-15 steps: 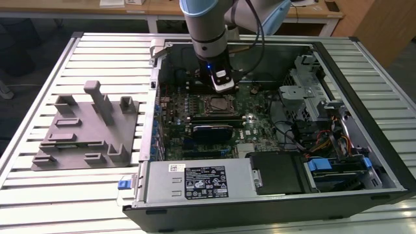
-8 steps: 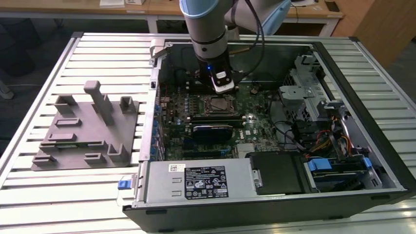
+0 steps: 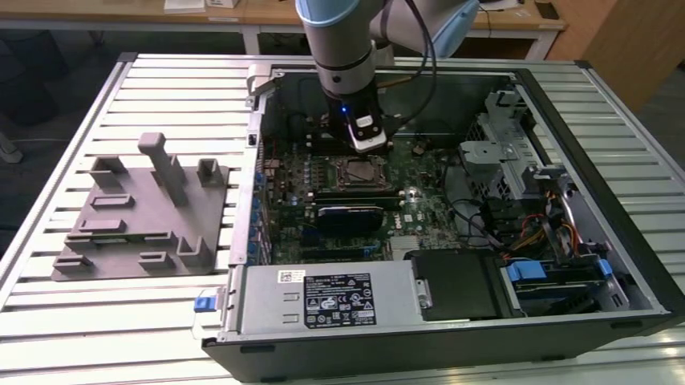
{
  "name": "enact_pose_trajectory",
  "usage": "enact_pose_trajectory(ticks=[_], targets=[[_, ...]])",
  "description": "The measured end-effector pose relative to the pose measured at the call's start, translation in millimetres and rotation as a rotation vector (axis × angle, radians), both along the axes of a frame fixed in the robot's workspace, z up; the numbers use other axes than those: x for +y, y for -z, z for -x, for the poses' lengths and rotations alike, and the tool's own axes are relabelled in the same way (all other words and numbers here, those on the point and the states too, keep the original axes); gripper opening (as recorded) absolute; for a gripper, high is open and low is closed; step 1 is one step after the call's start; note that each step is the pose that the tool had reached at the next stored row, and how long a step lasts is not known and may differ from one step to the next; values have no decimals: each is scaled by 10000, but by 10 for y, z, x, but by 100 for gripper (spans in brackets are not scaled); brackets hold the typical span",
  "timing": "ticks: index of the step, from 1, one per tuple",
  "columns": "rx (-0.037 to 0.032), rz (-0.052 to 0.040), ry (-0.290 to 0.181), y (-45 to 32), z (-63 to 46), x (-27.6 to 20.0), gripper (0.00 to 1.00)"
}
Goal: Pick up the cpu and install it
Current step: 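Install the first cpu locking lever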
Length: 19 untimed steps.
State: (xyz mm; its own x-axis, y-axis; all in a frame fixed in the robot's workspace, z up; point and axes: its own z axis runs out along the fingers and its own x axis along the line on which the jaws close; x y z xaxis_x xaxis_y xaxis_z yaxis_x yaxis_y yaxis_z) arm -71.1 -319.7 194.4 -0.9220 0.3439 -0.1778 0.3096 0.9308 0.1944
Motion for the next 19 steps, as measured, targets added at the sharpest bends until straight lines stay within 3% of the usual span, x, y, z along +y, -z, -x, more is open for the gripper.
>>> enact_pose_trajectory(ticks=[11, 19], targets=[[1, -1, -1, -251, 0, 1, 11], [4, 18, -1, -258, -1, 1, 11]])
